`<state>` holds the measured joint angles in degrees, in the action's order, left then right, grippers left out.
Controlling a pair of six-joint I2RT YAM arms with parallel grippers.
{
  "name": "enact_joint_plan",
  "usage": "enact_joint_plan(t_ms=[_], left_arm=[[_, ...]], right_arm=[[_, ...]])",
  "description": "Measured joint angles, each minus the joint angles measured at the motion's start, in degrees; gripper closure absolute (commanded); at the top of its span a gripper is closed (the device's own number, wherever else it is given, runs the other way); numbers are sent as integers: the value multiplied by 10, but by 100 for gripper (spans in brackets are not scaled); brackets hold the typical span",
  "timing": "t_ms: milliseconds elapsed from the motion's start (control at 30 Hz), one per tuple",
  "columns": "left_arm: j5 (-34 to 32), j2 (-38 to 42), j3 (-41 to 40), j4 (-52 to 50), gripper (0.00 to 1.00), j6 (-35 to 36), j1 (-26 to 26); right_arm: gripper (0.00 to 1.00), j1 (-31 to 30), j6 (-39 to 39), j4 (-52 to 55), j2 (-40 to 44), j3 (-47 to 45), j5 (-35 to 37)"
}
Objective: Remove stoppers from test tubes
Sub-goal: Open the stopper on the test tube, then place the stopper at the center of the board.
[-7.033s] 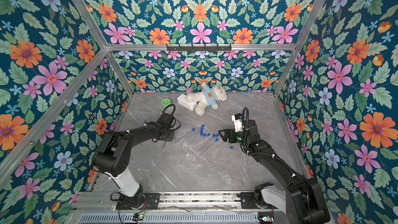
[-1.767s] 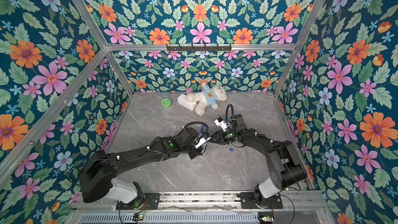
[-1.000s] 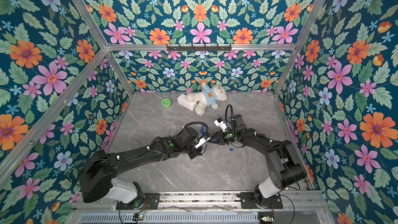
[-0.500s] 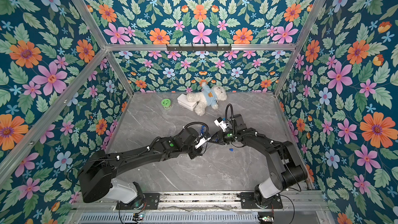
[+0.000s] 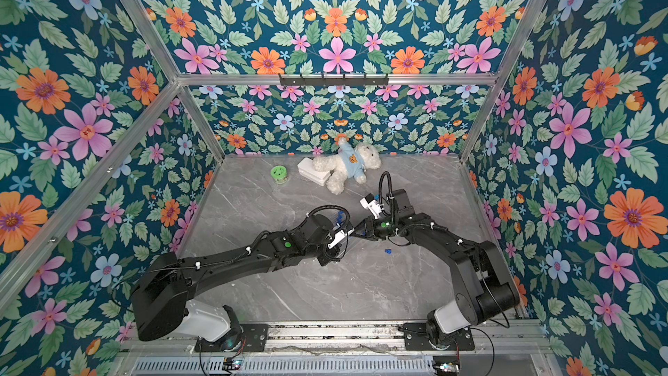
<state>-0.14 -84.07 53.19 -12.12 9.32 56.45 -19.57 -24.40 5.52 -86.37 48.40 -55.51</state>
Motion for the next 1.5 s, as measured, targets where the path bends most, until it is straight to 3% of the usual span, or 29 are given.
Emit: enact_joint_plan(t_ms=[400, 667, 833, 1033, 1500], left_arm=[[-6, 2, 4, 0, 100, 0, 1], [-7, 2, 3, 21, 100, 0, 1], [-30, -3, -8, -57, 100, 0, -2], [-37, 1, -7, -72, 100, 0, -1], [-88, -22, 24, -89, 100, -47, -68]], right_arm=[[100, 0, 22, 41, 13, 21, 30], [100, 17, -4, 19, 28, 10, 15], [100, 34, -21, -14, 36, 4, 19], [100, 43, -24, -19, 38, 3, 22], [100, 122, 9, 49, 44, -43, 159]])
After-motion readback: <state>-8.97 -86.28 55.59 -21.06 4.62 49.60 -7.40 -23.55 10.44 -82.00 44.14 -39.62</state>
